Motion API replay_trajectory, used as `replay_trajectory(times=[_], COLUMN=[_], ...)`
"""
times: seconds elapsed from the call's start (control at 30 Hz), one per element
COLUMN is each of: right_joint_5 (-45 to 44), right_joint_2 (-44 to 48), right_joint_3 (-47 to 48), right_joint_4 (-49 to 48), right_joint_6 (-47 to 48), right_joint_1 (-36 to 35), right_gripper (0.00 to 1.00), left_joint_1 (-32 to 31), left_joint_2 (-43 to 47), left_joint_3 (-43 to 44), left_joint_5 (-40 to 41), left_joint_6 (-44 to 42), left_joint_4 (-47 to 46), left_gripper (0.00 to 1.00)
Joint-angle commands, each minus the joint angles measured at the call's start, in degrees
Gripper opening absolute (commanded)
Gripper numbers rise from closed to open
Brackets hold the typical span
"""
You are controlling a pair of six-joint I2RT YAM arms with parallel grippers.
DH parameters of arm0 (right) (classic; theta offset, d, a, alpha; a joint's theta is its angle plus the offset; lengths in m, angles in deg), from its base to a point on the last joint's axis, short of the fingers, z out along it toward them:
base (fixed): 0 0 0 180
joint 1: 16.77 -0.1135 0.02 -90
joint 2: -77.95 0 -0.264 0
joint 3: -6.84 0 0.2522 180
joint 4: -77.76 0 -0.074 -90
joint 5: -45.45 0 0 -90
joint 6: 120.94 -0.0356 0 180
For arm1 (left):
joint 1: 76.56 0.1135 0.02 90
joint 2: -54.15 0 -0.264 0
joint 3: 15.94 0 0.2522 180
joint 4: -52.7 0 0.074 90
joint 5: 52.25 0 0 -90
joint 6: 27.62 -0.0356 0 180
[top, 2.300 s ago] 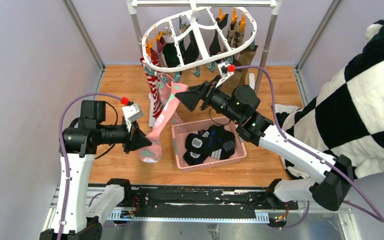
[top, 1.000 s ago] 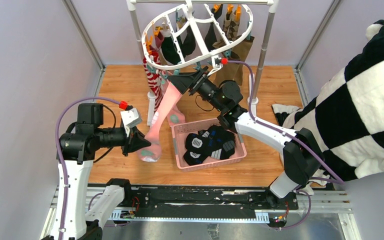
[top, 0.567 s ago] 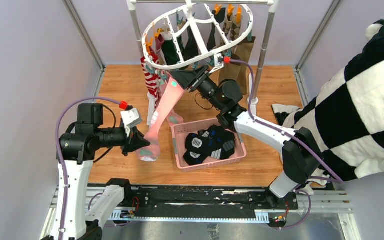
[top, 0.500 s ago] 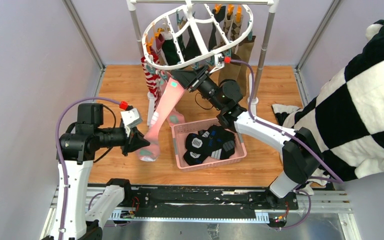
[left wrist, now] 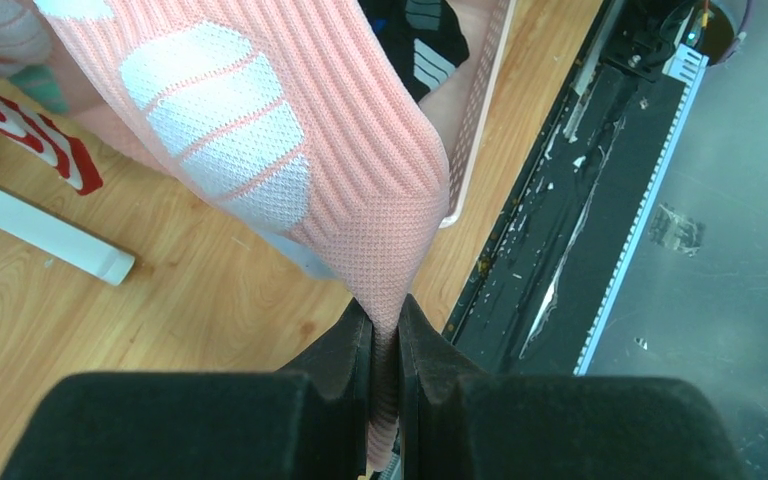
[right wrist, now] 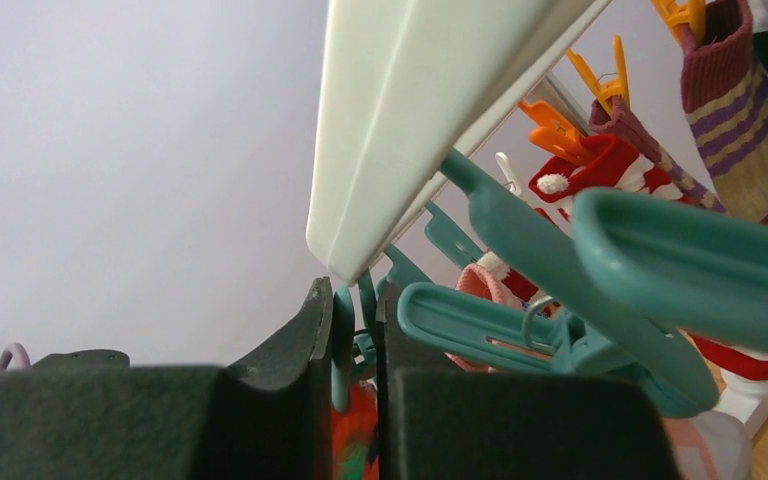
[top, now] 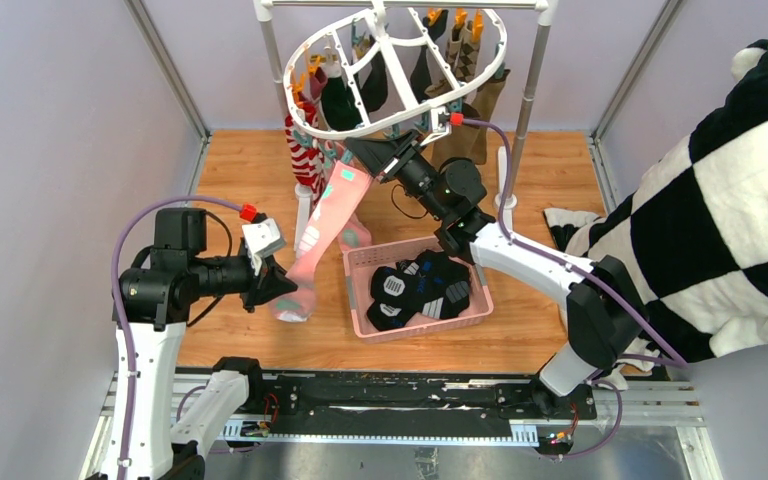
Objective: Remove the socks clipped to the hanger
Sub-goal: Remove the sock from the hanger.
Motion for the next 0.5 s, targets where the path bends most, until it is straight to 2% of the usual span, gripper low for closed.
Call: replay_trajectory(times=[0.0,0.23,0.27,0.4,0.47], right_joint_5=[-1.7,-1.3,-1.1,-0.3,0.0], right_joint_2=[2.8,5.5,5.9,7.9,9.6], right_joint_3=[-0.6,0.5,0.5,-1.3,-3.5], right_joint_4=[1.4,7.8,9.2,14.1,16.4], right_joint_6=[1.2,4.8,5.2,7.2,8.0], right_joint_1=[0.7,0.8,0.7,0.7,0.6], right_gripper=[0.08,0.08,0.14,0.55,0.69], left_joint_1=[-0.5,-0.4,-0.4,-0.4,-0.4], left_joint_2=[1.5,1.9,2.0,1.8,1.5], left_joint_3=[-1.4,-3.4,-3.6,-3.2,-2.6], left_joint_5=[1.2,4.6,5.0,5.2,4.8], left_joint_6=[-1.7,-3.6,-3.9,-4.6,-4.6], left_joint_4=[0.3,0.3,0.3,0.3,0.3], left_gripper=[0.03,0.02,0.02,0.02,0.02])
